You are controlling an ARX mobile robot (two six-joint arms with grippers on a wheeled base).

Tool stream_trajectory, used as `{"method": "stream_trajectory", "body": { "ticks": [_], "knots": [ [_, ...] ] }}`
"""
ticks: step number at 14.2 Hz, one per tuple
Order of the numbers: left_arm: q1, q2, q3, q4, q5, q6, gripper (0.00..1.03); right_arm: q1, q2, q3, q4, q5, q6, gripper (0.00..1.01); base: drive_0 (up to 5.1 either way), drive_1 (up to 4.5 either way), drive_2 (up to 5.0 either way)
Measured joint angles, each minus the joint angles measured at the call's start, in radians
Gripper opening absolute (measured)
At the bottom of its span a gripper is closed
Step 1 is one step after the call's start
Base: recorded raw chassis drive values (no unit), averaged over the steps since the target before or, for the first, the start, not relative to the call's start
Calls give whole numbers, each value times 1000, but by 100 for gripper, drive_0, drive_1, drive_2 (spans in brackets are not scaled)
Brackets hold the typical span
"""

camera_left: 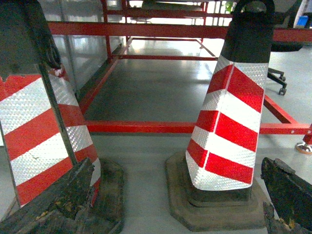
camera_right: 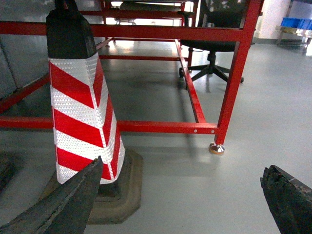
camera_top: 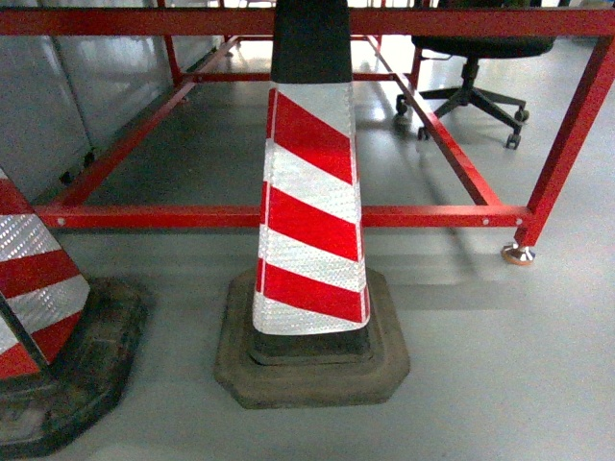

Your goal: Sort blue parts and orange caps into right shelf containers

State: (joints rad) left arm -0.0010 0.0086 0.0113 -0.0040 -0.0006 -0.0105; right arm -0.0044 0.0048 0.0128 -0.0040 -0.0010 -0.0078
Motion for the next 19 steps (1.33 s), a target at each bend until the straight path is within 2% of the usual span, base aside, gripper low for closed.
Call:
{"method": "stream_trajectory", "body": {
  "ticks": [19],
  "knots": [
    [0,0,0,-2,0,0,98,0,0,0,-2,1,0,98,0,0,0]
  ]
}}
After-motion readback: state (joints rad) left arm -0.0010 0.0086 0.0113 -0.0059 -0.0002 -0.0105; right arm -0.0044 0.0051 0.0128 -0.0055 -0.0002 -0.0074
